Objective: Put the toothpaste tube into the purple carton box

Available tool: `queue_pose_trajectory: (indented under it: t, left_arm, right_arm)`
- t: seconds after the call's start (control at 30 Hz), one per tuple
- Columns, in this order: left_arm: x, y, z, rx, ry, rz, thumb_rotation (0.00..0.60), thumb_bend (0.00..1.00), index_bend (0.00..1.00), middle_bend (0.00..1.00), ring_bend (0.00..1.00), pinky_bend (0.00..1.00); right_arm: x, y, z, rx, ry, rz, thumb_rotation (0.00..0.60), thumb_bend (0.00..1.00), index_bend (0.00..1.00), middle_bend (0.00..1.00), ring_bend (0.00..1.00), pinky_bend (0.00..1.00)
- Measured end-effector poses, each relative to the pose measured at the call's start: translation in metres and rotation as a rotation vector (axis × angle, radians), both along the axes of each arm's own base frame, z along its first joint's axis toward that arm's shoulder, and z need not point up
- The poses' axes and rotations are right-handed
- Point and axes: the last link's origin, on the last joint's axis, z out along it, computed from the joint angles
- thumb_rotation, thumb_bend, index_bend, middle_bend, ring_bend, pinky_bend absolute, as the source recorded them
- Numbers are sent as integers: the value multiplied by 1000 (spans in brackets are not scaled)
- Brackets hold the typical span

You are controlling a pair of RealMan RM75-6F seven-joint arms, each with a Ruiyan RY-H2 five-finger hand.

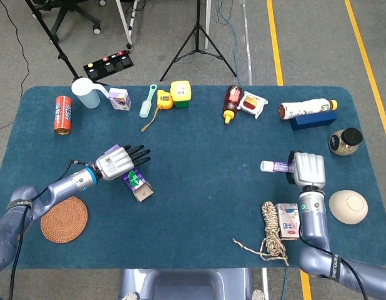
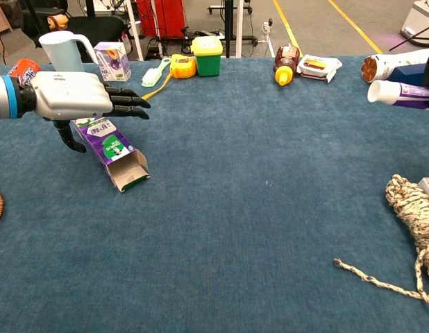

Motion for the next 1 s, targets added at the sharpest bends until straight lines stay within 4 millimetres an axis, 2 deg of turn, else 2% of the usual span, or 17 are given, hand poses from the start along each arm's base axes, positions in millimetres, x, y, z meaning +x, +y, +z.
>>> queue_pose_trajectory:
  t: [0.13,0.33,0.5,0.7,0.83,1.0]
  left_arm:
    - [-1,-1,-2,-6,-6,6,600,241,350,191,171,397]
    - [-4,-5,-4,-6,-13,9,600,285,485,327,290,506]
    - [-2,-8,-5,-12,-56,40,600,306,523,367,332,548]
    - [7,-15,0,-35,-144,152,600,310,525,367,332,549]
    - [25,-27,7,-45,-186,207,600,310,527,368,333,549]
    - [60,-40,25,-13,-204,241,600,311,533,367,333,548]
  right_arm:
    - [0,1,1,-2,-6,1,600,712,697,850,878,868]
    - [0,3,4,-6,-11,5,600,713,696,851,878,867]
    - [1,5,6,-9,-12,15,600,713,696,851,878,868]
    - [8,10,10,-25,3,49,600,716,696,851,879,868]
    - [15,15,11,-38,17,74,600,717,696,850,879,868]
    - [26,22,10,-26,51,105,600,718,696,851,879,871]
